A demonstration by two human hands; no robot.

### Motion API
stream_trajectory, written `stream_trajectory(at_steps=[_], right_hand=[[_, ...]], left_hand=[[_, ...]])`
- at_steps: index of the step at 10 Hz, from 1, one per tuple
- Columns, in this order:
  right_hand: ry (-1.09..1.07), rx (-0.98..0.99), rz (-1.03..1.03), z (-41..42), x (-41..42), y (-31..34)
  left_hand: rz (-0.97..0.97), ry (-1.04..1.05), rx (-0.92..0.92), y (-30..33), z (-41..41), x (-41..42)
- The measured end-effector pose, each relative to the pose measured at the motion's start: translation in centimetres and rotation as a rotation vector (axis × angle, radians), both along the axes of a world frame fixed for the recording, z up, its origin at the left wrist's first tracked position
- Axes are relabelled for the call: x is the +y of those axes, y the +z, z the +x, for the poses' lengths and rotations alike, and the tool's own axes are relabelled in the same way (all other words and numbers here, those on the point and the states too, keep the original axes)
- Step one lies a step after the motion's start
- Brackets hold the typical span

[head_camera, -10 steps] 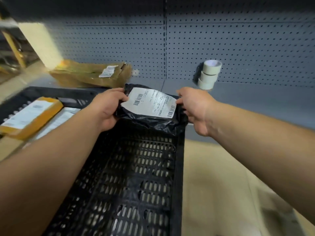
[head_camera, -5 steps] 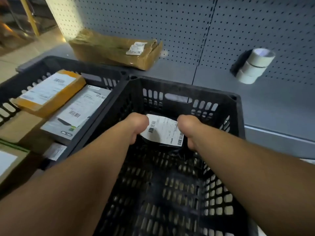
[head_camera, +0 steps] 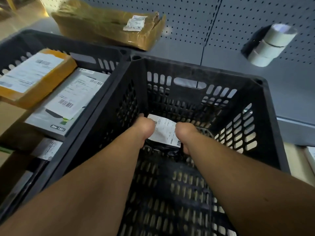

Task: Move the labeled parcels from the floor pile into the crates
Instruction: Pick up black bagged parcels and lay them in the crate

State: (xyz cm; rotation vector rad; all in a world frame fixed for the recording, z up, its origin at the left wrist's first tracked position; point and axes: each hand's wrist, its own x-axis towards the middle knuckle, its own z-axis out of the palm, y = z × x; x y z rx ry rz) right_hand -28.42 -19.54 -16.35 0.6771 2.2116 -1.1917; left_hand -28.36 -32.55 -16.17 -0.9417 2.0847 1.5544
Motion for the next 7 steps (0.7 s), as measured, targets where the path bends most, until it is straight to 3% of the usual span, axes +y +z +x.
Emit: stream_trajectory(at_steps=[2, 3, 5, 7], right_hand=[[-0.129, 0.002, 0.045, 0.5, -0.5, -1.1], [-0.101, -0.014, 0.095, 0.8, -0.5, -1.7], [0.159, -0.025, 0.177, 0.7, -0.4, -0.8], [0.221, -0.054, 0.169, 1.2, -0.1, 1.9]], left_hand=[[-0.477, -0.435, 0.202, -2.5, 0.6, -0.8], [-0.614, -0.694, 0.127, -2.8, 1.4, -0.7], [-0.629, -1.008, 0.015, -2.1, 2.3, -0.4], [-0.639, -1.032, -0.043, -0.3, 1.9, 0.6]])
